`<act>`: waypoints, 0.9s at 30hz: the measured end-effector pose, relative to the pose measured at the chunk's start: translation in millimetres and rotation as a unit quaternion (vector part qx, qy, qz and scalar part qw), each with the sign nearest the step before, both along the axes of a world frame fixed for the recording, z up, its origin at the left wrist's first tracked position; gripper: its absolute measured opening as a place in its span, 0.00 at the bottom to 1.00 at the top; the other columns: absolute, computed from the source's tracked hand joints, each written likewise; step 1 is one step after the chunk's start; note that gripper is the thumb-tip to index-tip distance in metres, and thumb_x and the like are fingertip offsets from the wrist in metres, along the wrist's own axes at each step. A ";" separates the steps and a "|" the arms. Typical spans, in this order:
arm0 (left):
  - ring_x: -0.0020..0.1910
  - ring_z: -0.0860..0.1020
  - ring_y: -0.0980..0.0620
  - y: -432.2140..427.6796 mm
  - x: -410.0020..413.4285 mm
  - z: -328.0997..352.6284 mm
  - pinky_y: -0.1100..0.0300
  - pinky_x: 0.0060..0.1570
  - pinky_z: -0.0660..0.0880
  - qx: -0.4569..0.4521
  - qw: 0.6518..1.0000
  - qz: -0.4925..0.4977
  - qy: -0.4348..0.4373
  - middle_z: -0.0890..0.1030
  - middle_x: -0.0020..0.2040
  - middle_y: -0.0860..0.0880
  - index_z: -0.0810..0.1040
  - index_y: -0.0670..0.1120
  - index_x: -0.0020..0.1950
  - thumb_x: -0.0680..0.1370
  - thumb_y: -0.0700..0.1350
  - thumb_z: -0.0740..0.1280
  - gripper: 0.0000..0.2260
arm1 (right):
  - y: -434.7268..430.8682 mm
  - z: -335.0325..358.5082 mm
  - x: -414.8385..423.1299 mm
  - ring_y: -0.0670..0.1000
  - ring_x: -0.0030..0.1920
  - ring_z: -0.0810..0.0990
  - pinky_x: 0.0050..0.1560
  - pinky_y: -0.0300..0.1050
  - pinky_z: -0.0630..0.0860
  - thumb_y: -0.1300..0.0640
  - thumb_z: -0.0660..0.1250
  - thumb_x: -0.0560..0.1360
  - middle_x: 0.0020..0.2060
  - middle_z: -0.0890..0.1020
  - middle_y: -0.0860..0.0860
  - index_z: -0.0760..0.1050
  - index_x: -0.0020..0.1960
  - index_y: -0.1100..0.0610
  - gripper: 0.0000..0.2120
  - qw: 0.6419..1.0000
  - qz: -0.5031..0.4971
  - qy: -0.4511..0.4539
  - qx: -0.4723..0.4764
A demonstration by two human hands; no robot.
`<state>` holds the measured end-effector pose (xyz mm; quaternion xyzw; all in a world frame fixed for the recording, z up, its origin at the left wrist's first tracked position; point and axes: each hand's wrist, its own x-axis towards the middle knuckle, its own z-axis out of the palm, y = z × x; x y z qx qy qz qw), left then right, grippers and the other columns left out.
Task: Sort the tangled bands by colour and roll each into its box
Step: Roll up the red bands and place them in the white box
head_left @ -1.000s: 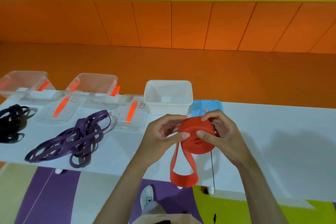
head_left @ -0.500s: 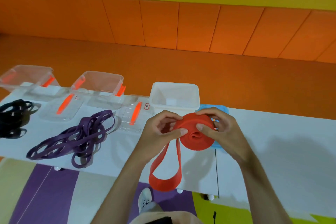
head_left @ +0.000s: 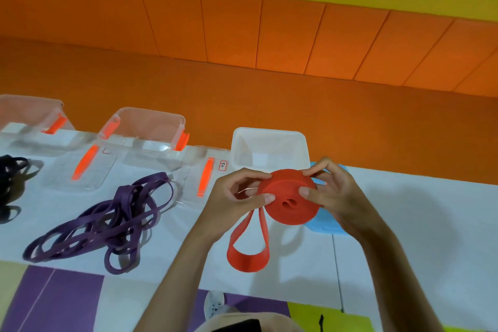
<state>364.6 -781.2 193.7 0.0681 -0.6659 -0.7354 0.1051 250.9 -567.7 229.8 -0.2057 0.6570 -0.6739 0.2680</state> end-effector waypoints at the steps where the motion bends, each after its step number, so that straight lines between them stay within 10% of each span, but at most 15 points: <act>1: 0.55 0.86 0.50 -5.0 -2.0 -2.7 0.62 0.52 0.82 0.005 1.000 0.004 -0.001 0.88 0.53 0.51 0.87 0.53 0.59 0.72 0.45 0.82 0.16 | -5.0 2.9 -2.9 0.62 0.52 0.87 0.44 0.50 0.84 0.54 0.82 0.67 0.53 0.85 0.58 0.77 0.47 0.53 0.16 1.000 0.007 0.015 0.026; 7: 0.61 0.84 0.50 -35.0 -17.1 -11.7 0.61 0.56 0.81 0.030 0.999 0.010 0.015 0.87 0.59 0.50 0.89 0.52 0.55 0.70 0.47 0.83 0.14 | -39.3 9.1 -9.7 0.55 0.51 0.88 0.43 0.43 0.84 0.49 0.82 0.65 0.50 0.87 0.51 0.83 0.57 0.44 0.22 0.997 0.004 0.043 0.070; 14: 0.41 0.69 0.52 -76.9 -18.7 -26.1 0.61 0.46 0.71 0.008 0.997 -0.064 -0.042 0.68 0.40 0.44 0.87 0.56 0.62 0.71 0.51 0.82 0.20 | -66.9 -13.0 -5.5 0.61 0.51 0.87 0.45 0.50 0.84 0.54 0.82 0.67 0.53 0.86 0.58 0.85 0.55 0.54 0.18 0.999 -0.028 -0.017 0.023; 24: 0.52 0.85 0.42 -86.9 -13.2 -32.9 0.47 0.56 0.83 0.066 0.997 -0.001 -0.047 0.87 0.51 0.41 0.87 0.51 0.53 0.70 0.51 0.83 0.14 | -99.5 -13.0 0.3 0.57 0.49 0.88 0.43 0.47 0.85 0.47 0.81 0.68 0.49 0.86 0.52 0.83 0.49 0.50 0.14 0.992 -0.038 0.091 0.085; 27: 0.51 0.87 0.51 -102.0 -10.1 -33.6 0.61 0.54 0.81 0.073 0.993 -0.065 -0.071 0.88 0.54 0.51 0.87 0.55 0.61 0.73 0.49 0.81 0.16 | -107.6 -26.6 5.4 0.57 0.47 0.88 0.42 0.50 0.84 0.53 0.82 0.67 0.49 0.86 0.56 0.81 0.47 0.56 0.14 0.993 -0.099 0.041 0.046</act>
